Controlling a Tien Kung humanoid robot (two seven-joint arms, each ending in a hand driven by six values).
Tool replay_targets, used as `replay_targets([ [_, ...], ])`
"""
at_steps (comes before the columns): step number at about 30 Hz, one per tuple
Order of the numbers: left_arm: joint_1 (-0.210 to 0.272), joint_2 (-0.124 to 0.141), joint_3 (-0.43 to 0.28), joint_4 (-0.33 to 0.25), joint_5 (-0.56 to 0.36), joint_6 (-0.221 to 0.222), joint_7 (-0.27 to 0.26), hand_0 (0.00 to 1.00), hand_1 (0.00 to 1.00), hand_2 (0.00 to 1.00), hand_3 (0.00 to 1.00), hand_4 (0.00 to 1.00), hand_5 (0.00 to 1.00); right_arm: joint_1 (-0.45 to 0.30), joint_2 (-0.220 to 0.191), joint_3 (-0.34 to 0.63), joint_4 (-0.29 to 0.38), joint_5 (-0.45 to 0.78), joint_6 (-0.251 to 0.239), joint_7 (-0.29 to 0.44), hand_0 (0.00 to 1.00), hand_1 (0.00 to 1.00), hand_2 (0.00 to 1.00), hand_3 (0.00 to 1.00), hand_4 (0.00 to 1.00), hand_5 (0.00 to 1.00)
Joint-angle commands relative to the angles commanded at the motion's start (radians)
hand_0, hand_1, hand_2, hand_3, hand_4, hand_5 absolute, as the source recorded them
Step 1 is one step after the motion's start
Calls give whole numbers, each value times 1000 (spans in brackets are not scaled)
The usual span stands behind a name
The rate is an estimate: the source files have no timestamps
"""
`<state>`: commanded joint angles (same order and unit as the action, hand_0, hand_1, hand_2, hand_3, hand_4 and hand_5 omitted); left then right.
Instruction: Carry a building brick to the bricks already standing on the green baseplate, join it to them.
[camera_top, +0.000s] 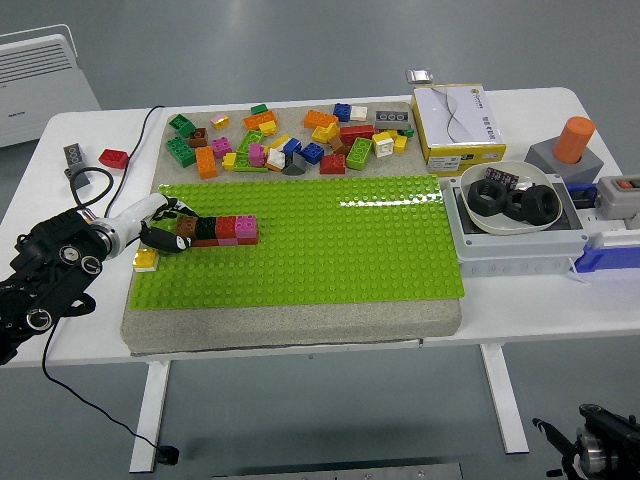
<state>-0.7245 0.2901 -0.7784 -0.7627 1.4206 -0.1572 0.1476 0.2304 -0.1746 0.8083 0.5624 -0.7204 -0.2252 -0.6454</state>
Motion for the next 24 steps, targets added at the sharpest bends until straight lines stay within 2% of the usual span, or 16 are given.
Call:
replay_targets([
  [1,0,0,0,0,1,-2,0,932,943,925,688,675,2,0,0,0,0,0,0,0,597,607,672,851,977,998],
  [7,0,0,2,2,5,-11,2,932,943,925,688,675,2,1,0,0,0,0,0,0,597,607,672,851,977,998],
  [8,0,0,2,2,6,-12,2,933,943,927,735,724,2,1,0,0,0,0,0,0,597,608,673,850,977,998],
  [19,1,1,0,3,20,-28,1,934,946,936,773,751,2,0,-1,2,1,-4,0,0,597,607,673,850,976,998],
  [20,1,1,-1,2,23,-32,1,938,952,944,791,831,2,-1,-1,2,1,-4,0,0,597,607,672,850,976,998],
  [24,4,4,-10,-6,42,-47,2,938,952,944,791,831,2,-2,-2,2,2,-5,0,0,597,607,672,850,976,998],
])
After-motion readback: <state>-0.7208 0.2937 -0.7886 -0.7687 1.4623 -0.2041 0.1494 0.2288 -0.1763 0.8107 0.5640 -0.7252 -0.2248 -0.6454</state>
